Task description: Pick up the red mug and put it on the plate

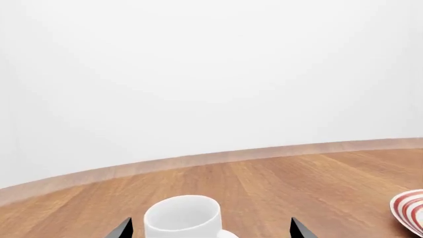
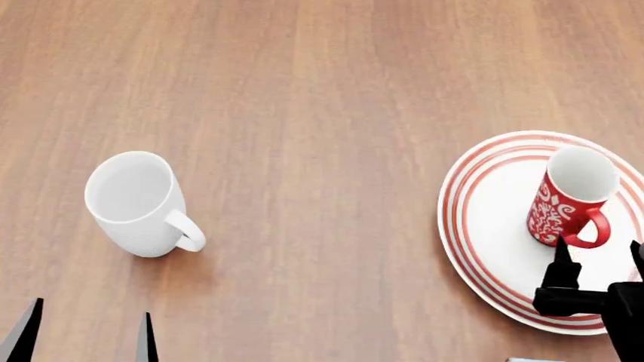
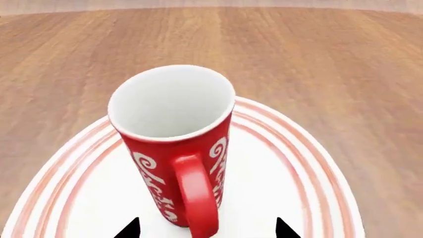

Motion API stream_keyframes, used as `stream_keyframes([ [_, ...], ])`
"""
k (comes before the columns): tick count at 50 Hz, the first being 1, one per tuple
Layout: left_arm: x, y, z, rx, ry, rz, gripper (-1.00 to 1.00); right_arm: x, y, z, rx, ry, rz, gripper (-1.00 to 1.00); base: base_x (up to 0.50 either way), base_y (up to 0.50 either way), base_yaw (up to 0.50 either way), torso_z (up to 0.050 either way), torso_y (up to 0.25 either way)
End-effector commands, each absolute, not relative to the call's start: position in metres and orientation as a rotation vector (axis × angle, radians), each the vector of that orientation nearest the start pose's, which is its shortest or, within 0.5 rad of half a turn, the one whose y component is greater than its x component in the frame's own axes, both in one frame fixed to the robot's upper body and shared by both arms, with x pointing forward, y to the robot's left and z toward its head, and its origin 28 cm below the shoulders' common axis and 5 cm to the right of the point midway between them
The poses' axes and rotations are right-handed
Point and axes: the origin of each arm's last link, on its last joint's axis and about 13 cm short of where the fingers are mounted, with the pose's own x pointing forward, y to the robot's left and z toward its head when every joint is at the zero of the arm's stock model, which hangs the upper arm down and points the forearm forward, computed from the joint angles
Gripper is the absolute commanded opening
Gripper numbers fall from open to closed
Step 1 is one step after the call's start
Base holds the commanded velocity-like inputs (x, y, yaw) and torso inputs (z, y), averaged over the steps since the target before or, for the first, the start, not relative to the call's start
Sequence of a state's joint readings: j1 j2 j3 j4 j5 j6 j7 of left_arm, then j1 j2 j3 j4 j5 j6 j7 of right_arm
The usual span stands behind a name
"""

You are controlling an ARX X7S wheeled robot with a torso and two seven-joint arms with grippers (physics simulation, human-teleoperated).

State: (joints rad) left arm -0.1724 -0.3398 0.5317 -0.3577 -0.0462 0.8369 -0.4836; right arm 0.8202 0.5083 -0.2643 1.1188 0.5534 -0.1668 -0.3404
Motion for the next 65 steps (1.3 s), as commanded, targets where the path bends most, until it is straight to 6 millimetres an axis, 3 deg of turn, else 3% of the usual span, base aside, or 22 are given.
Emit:
stream_keyframes([
  [1, 0.221, 0.206, 0.013, 0.076, -0.565, -0.082, 1.00, 0.325, -0.287, 0.070, 0.034, 0.071, -0.015, 1.00, 0.00, 0.00, 0.00, 0.000, 0.000],
  [27, 0.221, 0.206, 0.013, 0.074, -0.572, -0.083, 1.00, 0.286, -0.275, 0.131, 0.001, -0.111, 0.061, 1.00, 0.00, 0.00, 0.00, 0.000, 0.000],
  [44, 0.221, 0.206, 0.013, 0.076, -0.576, -0.082, 1.00, 0.262, -0.248, 0.179, -0.052, -0.274, 0.195, 1.00, 0.00, 0.00, 0.00, 0.000, 0.000],
  [65, 0.221, 0.206, 0.013, 0.076, -0.578, -0.080, 1.00, 0.232, -0.224, 0.212, -0.090, -0.396, 0.293, 1.00, 0.00, 0.00, 0.00, 0.000, 0.000],
])
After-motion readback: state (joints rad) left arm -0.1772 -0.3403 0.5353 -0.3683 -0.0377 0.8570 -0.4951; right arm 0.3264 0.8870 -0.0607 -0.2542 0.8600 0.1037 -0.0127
